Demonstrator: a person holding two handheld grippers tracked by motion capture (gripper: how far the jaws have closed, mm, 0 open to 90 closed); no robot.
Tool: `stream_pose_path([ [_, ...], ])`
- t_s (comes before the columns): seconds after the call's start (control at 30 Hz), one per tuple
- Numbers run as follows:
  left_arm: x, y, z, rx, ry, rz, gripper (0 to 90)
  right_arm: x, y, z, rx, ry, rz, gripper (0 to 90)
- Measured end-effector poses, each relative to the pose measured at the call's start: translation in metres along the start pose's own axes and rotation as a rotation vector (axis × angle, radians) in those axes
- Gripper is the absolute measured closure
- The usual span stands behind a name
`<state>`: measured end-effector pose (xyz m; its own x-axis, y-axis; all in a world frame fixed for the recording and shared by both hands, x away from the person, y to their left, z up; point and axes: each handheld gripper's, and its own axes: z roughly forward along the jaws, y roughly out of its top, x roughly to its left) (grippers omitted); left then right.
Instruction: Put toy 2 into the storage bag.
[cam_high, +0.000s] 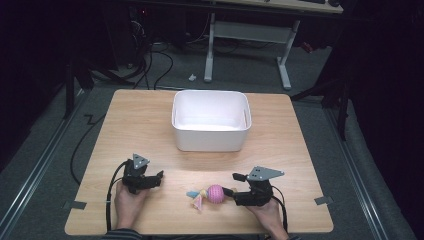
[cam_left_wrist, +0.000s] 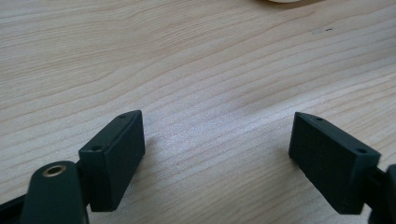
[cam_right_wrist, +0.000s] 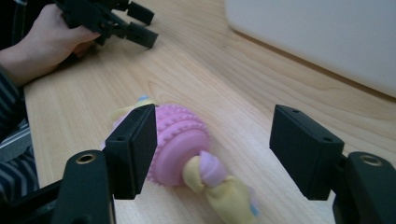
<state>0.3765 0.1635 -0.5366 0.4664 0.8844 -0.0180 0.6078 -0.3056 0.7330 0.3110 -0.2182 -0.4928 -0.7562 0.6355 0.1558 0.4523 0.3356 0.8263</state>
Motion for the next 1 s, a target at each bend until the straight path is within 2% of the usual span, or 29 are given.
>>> stream_pose_path([
  [0.37,0.000,0.000,0.000,0.000,0.000,0.000,18.8,0.014,0.004,0.019,0.050,0.039,-0.061,31.2],
  [0.57,0.000,0.000,0.000,0.000,0.000,0.000,18.8,0.017,0.004,0.027,0.079,0.060,-0.070,30.6],
  [0.7,0.000,0.000,0.000,0.000,0.000,0.001,18.7,0.018,0.003,0.034,0.112,0.061,-0.095,30.7],
  [0.77,0.000,0.000,0.000,0.000,0.000,0.001,18.7,0.019,0.003,0.037,0.126,0.063,-0.092,30.5],
  [1.0,0.000,0.000,0.000,0.000,0.000,0.001,18.7,0.019,0.003,0.042,0.146,0.034,-0.107,31.2],
])
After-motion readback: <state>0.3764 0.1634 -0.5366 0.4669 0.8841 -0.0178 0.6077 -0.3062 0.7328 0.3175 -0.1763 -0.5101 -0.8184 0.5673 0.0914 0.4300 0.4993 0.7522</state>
